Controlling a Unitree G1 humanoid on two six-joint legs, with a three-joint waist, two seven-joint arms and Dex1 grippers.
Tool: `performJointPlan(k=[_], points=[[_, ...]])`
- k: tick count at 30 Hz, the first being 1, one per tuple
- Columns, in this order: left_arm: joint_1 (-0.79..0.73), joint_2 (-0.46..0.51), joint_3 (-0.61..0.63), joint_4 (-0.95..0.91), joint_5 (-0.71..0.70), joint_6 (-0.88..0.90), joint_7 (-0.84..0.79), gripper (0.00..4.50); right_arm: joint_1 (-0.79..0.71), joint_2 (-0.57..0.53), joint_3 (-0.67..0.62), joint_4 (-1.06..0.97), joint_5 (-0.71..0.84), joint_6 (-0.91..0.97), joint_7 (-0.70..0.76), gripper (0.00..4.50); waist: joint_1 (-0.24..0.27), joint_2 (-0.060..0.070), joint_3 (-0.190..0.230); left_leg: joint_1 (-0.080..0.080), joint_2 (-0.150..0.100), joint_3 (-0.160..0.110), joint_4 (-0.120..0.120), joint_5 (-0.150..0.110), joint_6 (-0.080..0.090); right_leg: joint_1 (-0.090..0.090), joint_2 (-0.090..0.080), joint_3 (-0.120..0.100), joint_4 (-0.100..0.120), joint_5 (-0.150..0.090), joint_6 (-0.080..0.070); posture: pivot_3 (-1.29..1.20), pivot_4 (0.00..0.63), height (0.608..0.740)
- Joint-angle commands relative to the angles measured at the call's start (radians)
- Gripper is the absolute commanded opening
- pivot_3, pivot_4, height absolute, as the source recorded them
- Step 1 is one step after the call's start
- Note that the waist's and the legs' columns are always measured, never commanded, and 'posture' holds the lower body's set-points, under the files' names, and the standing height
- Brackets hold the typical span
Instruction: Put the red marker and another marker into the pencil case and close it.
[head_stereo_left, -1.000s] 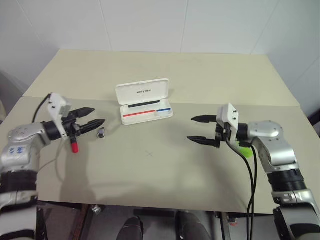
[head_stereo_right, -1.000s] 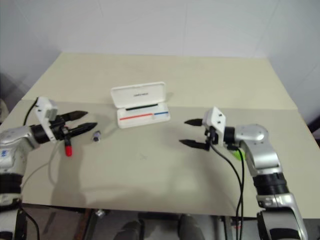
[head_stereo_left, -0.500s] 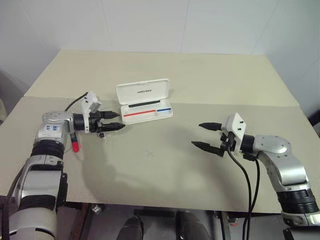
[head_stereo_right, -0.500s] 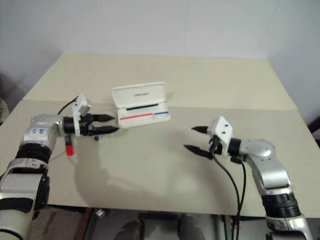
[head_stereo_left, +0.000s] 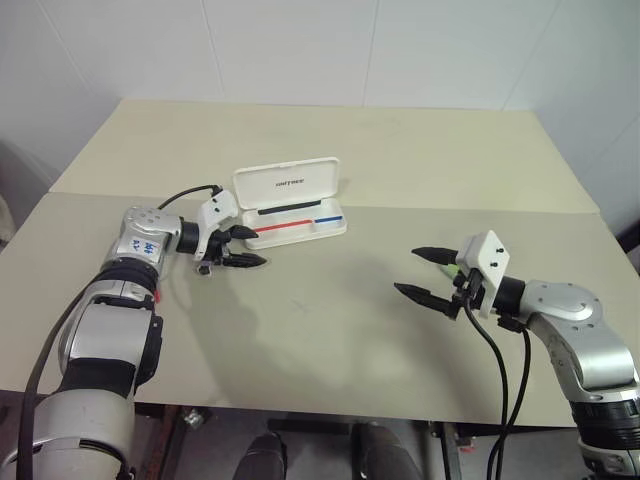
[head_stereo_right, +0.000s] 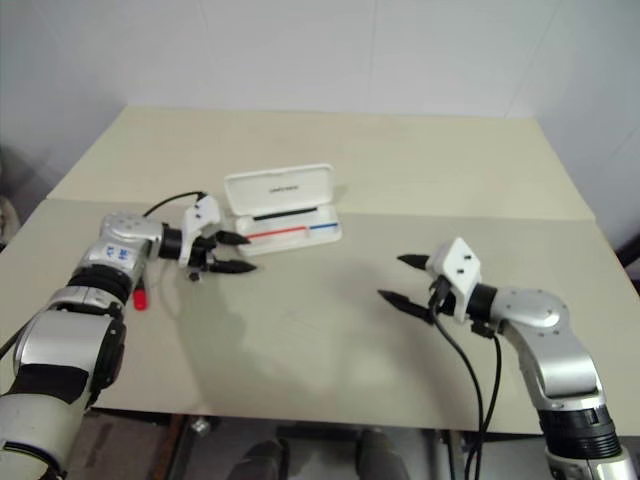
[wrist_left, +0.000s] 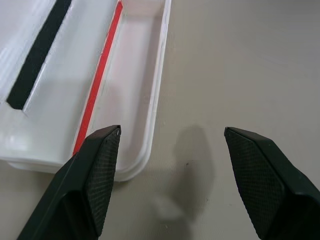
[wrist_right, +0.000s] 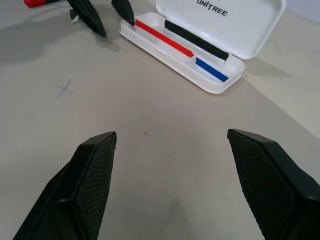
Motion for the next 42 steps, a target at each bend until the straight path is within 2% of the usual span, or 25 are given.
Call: performJointPlan(k=[1, 5, 6, 11, 23, 27, 38, 42], points=[[-0.039, -0.009, 0.010, 0.011, 0.021, -0.013, 0.033, 3.52, 0.000, -0.016, -0.026, -0.048, 0.016, 0.002, -0.017, 4.50, 0.000, 0.000, 0.000, 0.000, 0.000, 0.000, 0.000, 0.000, 0.000, 0.000, 0.000, 0.000, 0.000, 0.000, 0.000, 0.00, 0.150, 0.740], [-0.051, -0.026, 0.008, 0.027, 0.050, -0.010, 0.094, 4.42, -0.001, -0.023, -0.029, -0.055, 0.017, 0.006, -0.027, 4.50, 0.000, -0.001, 0.000, 0.000, 0.000, 0.000, 0.001, 0.000, 0.000, 0.000, 0.000, 0.000, 0.000, 0.000, 0.000, 0.00, 0.150, 0.740], [-0.053, -0.029, 0.009, 0.030, 0.055, -0.005, 0.103, 4.48, 0.001, -0.025, -0.030, -0.056, 0.017, 0.006, -0.029, 4.50, 0.000, -0.001, 0.000, 0.000, 0.000, 0.000, 0.001, 0.000, 0.000, 0.000, 0.000, 0.000, 0.000, 0.000, 0.000, 0.00, 0.150, 0.740], [-0.057, -0.038, -0.007, 0.044, 0.098, -0.011, 0.167, 4.48, 0.005, -0.033, -0.032, -0.057, 0.021, 0.006, -0.031, 4.50, -0.001, -0.001, 0.000, 0.000, 0.000, 0.000, 0.004, 0.000, 0.000, 0.001, 0.000, 0.000, 0.002, 0.001, 0.001, 0.00, 0.150, 0.740], [-0.056, -0.052, -0.035, 0.061, 0.169, 0.038, 0.177, 4.48, -0.002, -0.042, -0.029, -0.047, 0.023, 0.003, -0.029, 4.50, -0.003, -0.001, 0.001, 0.000, 0.000, 0.000, 0.005, 0.000, 0.000, 0.002, 0.000, 0.000, 0.003, 0.001, 0.002, 0.00, 0.150, 0.740], [-0.057, -0.052, -0.037, 0.062, 0.176, 0.047, 0.182, 3.64, -0.006, -0.042, -0.027, -0.045, 0.021, 0.004, -0.030, 4.50, -0.003, -0.001, 0.001, 0.000, 0.000, 0.000, 0.005, 0.000, 0.000, 0.002, 0.000, 0.000, 0.003, 0.001, 0.002, 0.00, 0.150, 0.740], [-0.061, -0.056, -0.032, 0.060, 0.181, 0.036, 0.182, 0.07, -0.017, -0.041, -0.022, -0.030, 0.015, -0.002, -0.028, 4.50, -0.003, -0.001, 0.001, 0.000, -0.001, 0.000, 0.005, 0.000, 0.001, 0.002, 0.000, 0.001, 0.003, 0.001, 0.002, 0.00, 0.150, 0.740], [-0.066, -0.056, -0.028, 0.058, 0.178, 0.031, 0.184, 0.03, -0.026, -0.042, -0.019, -0.019, 0.014, -0.006, -0.024, 4.50, -0.003, -0.001, 0.001, 0.001, -0.001, 0.000, 0.005, 0.000, 0.001, 0.002, 0.000, 0.001, 0.004, 0.001, 0.002, 0.00, 0.150, 0.740]])
